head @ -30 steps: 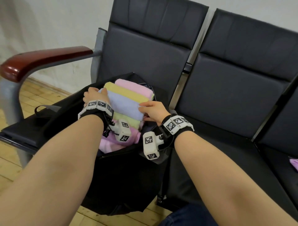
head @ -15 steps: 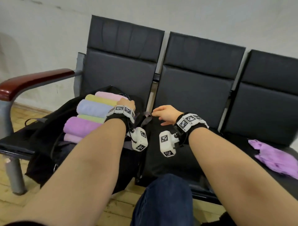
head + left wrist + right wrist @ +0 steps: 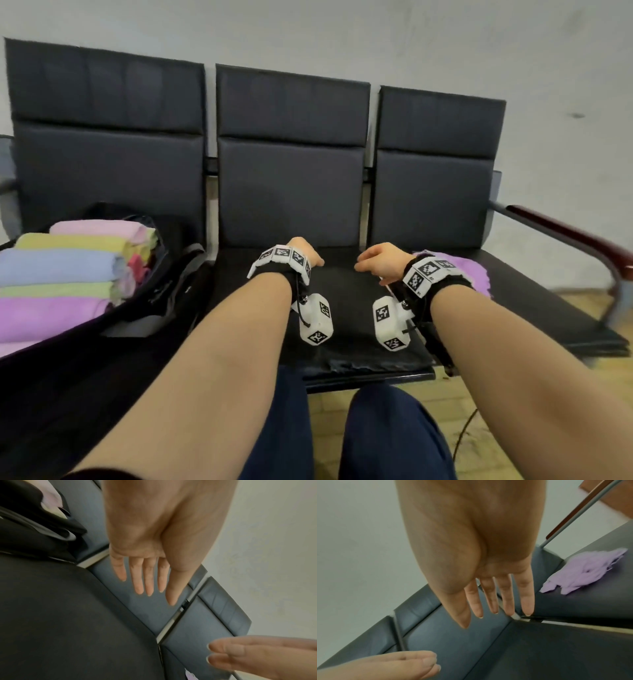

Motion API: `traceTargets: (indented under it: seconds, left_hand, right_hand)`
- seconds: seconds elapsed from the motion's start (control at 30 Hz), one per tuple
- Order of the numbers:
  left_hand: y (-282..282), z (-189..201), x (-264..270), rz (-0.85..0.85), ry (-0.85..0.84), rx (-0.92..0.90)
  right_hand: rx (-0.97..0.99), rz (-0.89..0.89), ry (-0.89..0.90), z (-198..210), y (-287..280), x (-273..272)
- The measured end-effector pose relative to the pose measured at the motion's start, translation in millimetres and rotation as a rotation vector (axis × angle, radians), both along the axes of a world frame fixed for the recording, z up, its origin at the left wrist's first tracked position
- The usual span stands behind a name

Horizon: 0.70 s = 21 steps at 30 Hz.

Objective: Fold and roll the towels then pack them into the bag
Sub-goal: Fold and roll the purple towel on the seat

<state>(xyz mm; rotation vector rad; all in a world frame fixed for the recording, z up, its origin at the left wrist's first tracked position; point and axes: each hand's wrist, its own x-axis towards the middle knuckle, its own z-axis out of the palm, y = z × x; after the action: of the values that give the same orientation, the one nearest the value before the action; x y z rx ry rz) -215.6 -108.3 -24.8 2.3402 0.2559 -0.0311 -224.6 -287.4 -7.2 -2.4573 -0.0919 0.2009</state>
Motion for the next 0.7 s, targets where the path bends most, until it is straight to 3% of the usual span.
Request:
traceTargets:
  seconds: [0.2, 0.4, 0.7]
  left_hand:
    - [-90.6, -13.1, 42.5, -0.202, 0.023, 0.003]
    - [-169.6, -45.9, 88.3, -0.284, 0.071, -0.118]
    - [-261.8, -109.5, 155.7, -0.323, 0.052, -0.126]
  right_hand:
    - [0.04, -0.14, 0.073, -30.6, -101.5, 31.4]
    - [0.087, -0.256, 0.154, -65.3, -184.6, 60.8]
    - [0.073, -0.437, 0.029, -119.6, -273.8, 115.3]
